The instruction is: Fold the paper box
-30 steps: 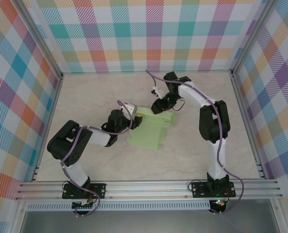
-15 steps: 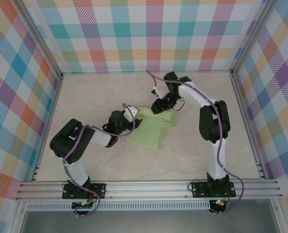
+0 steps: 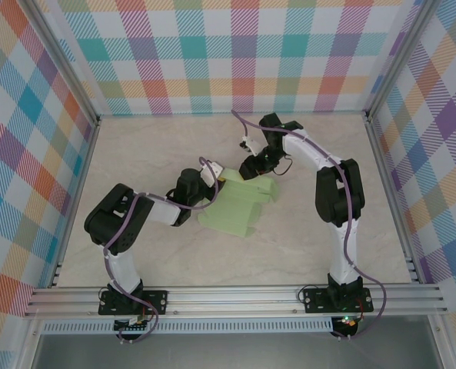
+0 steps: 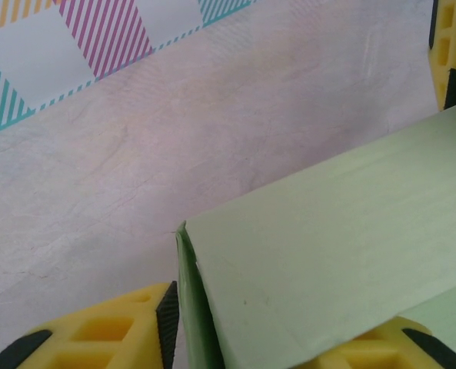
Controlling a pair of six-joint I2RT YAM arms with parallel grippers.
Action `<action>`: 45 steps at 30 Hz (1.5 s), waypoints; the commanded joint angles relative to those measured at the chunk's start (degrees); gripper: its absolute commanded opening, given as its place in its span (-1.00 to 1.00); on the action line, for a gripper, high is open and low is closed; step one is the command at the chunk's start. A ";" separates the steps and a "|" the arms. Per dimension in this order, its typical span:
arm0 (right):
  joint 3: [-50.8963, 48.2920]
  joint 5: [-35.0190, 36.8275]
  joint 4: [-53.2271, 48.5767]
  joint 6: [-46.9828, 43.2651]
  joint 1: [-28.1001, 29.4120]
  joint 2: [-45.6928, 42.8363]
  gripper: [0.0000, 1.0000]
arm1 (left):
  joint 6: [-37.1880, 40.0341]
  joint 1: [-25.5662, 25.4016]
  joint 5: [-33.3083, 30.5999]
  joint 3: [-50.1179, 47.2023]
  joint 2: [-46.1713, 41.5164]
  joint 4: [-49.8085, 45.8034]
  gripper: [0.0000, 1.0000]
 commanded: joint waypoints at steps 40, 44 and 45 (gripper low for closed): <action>-24.51 -2.77 22.20 11.21 -6.57 -22.70 0.14 | 5.29 0.18 9.94 18.03 -4.47 -33.02 -0.78; -31.32 -5.43 27.08 14.71 -7.71 -27.28 0.17 | 8.75 0.49 14.56 25.70 -2.39 -48.81 -0.79; -32.65 -6.52 27.98 15.33 -7.73 -27.82 0.18 | 9.66 0.49 15.17 27.08 -1.40 -51.89 -0.79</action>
